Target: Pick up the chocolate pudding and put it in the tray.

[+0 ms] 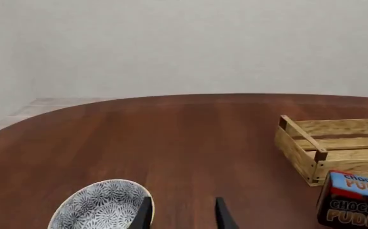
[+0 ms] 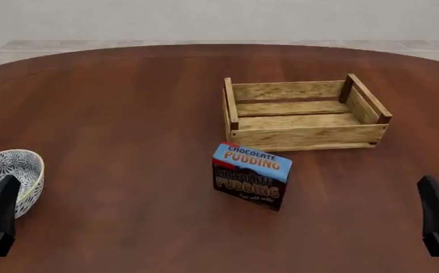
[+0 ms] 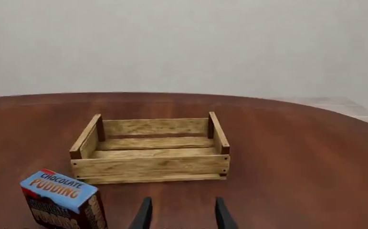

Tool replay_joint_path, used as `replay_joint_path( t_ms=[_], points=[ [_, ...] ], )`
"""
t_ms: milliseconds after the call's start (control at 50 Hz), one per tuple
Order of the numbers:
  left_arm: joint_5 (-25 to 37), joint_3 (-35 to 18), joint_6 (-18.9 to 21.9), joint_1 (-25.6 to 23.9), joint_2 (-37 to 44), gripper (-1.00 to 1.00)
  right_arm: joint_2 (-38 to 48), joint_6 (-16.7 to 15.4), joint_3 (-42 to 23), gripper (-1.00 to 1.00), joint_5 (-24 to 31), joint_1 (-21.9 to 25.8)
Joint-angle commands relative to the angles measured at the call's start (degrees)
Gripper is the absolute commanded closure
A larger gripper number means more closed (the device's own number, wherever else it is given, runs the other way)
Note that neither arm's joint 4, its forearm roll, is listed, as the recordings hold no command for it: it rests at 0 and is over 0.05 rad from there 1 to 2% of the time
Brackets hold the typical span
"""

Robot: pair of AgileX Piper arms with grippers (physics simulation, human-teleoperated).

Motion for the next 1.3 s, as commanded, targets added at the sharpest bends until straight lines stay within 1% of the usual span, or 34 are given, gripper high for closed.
replay_joint_path(
  t_ms=[20,60,140,200,380,480,560,620,680,800,980,1040,1100,1140,1260,1300],
  points=[
    [0.2,-0.6,-0.1,0.2,0.1,-1.00,1.9,-0.5,0.0,-1.00,-0.6,0.6],
    [0.2,-0.5,0.5,0.2,0.0,-1.00,2.2,-0.9,0.0,-1.00,-0.6,0.6],
    [0.3,-0.5,0.2,0.3,0.0,-1.00,2.5,-0.9,0.0,-1.00,-0.6,0.8],
    [0.4,-0.5,0.5,0.3,0.0,-1.00,3.5,-1.5,0.0,-1.00,-0.8,1.1],
    [0.4,-0.4,0.8,0.3,0.0,-1.00,4.5,-1.3,0.0,-1.00,-1.3,2.4],
    [0.6,-0.6,0.7,0.6,0.1,-1.00,5.7,-1.4,0.0,-1.00,-3.3,3.2],
    [0.2,-0.2,0.8,0.4,0.1,-1.00,9.0,-2.0,-0.3,-1.00,-6.4,3.6],
    [0.1,-0.2,0.9,0.6,0.1,-1.00,11.9,-1.9,-0.9,-1.00,-8.4,3.6],
    [0.4,-0.6,0.8,0.5,0.0,-1.00,13.2,-1.0,-2.2,-1.00,-8.8,3.8],
    [0.4,-0.5,1.3,0.2,0.1,-1.00,16.1,-0.3,-4.1,-1.00,-10.1,3.6],
    [0.9,-0.9,1.1,0.1,0.0,-1.00,19.7,-1.7,-6.5,-1.00,-11.6,4.5],
    [0.9,-1.0,1.3,0.0,0.1,-1.00,20.9,-2.2,-8.0,-1.00,-11.8,5.8],
    [0.9,-0.9,1.1,0.1,0.1,-1.00,23.6,-1.6,-9.5,-1.00,-12.3,8.0],
    [1.1,-1.1,1.0,0.0,0.1,-1.00,23.8,-2.4,-10.5,-1.00,-11.9,7.9],
    [1.1,-1.1,1.1,-0.2,0.1,-1.00,27.2,-1.8,-13.0,-1.00,-12.1,9.2],
    [1.2,-1.2,0.8,-0.2,0.1,-1.00,28.2,-2.7,-13.7,-1.00,-12.4,10.2]
  ],
)
